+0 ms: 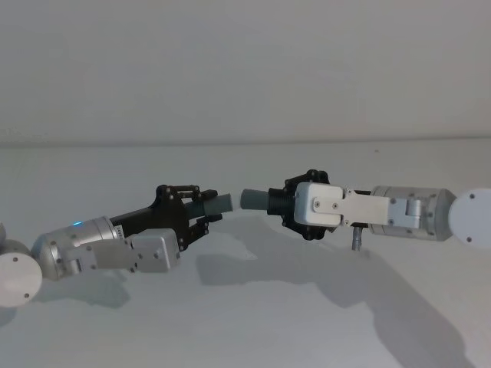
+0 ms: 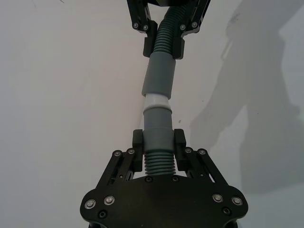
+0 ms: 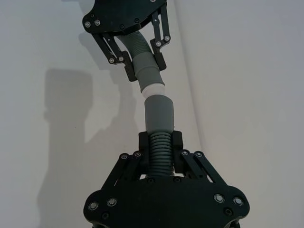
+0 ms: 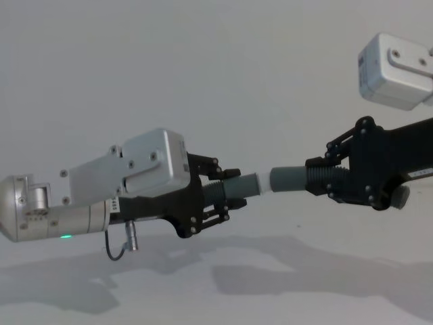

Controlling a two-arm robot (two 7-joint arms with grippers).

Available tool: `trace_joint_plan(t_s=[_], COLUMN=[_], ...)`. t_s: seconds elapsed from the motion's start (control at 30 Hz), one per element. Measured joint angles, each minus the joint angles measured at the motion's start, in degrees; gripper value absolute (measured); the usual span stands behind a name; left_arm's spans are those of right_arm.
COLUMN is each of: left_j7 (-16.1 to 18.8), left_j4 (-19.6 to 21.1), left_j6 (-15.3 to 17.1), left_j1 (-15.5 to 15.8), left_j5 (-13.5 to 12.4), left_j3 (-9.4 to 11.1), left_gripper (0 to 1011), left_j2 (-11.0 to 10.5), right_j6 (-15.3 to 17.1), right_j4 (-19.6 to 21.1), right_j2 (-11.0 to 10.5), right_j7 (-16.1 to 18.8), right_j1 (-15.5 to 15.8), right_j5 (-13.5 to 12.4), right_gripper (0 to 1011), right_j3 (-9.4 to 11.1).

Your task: Use both hands to pick up one end of the pipe from the table, align the ends, and insert them.

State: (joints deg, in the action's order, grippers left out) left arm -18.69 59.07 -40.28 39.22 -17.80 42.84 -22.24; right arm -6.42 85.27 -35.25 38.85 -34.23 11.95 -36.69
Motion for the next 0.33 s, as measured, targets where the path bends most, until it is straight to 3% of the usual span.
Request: trace_joint_plan(t_s=[0.33], left_j7=[0.0], left_j4=[0.0], left_j6=[0.0], left_j1=[0.0], left_j5=[0.0], left_j3=[0.0], left_gripper=[348], left_j2=[0.0], right_j6=[0.0], right_j4=[-0.1], right_j2=[0.1], right_j7=[0.0], right_j1=[-0.1], right_j5=[-0.1], right_gripper=[250], right_j3=[-0.1])
